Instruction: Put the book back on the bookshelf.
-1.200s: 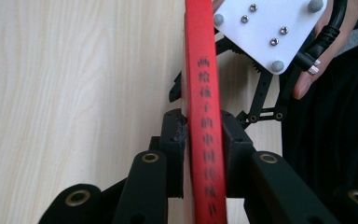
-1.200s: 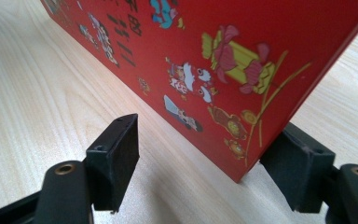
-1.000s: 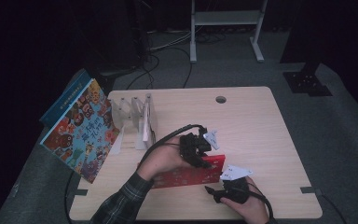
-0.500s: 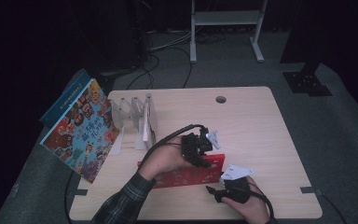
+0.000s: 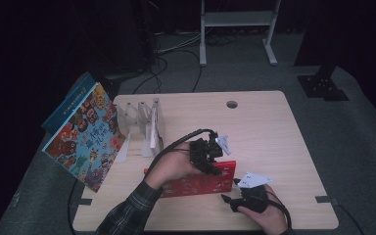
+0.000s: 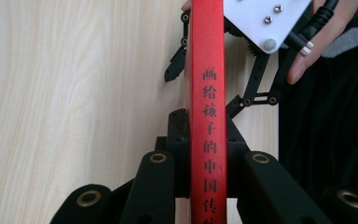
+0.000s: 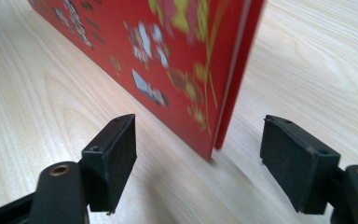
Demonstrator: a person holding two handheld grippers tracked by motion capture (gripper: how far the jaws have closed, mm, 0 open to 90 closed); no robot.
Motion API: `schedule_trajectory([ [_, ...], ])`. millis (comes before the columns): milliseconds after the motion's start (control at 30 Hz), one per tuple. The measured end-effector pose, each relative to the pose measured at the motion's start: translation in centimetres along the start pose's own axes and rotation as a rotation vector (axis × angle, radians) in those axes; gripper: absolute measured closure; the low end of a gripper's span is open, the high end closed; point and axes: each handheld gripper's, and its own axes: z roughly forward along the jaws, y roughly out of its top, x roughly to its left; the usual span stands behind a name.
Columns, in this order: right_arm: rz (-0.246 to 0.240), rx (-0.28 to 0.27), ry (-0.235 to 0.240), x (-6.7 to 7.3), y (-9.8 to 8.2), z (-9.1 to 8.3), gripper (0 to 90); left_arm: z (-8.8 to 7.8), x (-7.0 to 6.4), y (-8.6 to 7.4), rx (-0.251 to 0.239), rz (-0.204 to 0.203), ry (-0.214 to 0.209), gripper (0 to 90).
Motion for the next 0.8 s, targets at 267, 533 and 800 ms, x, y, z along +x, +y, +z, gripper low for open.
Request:
schedule_trajectory([
  [267, 0.017, -0.006, -0.004, -1.0, -0.7, -0.8, 24.1, -2.4, 0.2, -1.2, -0.100, -0.011, 0.002, 79.7],
  [533, -0.004, 0.002, -0.016, -1.4, -0.9, -1.0, 23.2, -5.0, 0.3, -3.1, -0.259, -0.035, -0.019, 79.8],
  [800, -0.007, 0.020, -0.027, -1.4, -1.0, -0.8, 23.3, -6.9, -0.3, -4.9, -0.412, -0.038, -0.013, 79.7],
])
